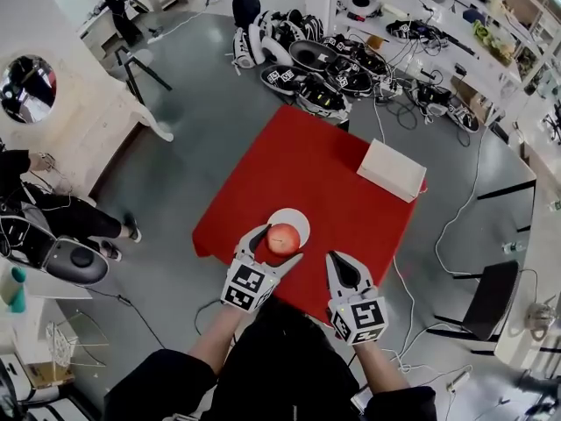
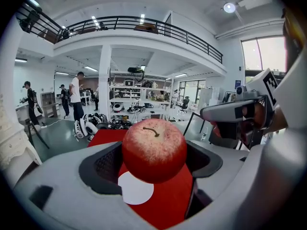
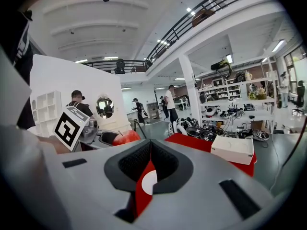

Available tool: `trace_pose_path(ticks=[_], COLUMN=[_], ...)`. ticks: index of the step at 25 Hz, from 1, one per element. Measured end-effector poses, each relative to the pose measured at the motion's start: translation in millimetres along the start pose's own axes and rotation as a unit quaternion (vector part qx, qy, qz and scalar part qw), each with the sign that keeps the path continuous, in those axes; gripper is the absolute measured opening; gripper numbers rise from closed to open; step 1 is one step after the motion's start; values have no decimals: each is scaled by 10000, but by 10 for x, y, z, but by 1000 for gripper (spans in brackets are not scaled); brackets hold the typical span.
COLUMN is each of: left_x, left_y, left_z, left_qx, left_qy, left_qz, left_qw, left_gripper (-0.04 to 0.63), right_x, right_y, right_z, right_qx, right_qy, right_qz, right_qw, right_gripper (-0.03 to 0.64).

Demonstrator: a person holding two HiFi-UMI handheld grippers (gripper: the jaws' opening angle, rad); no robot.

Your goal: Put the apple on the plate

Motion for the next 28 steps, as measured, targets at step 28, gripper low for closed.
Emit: trace_pose_path(ticks=[28], left_x=[-1424], left_y=[1375], left_z=[642], left_qx=[-801], left_qy=[362], left_qz=[1429], left_qw=[9858], left_gripper=[405], right_x=[-557], right_y=[456], right_z=[-114], right_qx=[-914], right_qy=[569], right_qz=[729], right_qw=[9915], right_gripper=[11])
Point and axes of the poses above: the fingertips, and each gripper's own axes: y forward along the fingers, z to its left, x out of its top, the point moved 3 cm from there along -y, backward along the fingers, and after that the axes turned 1 degree about y, right-handed, at the moved point
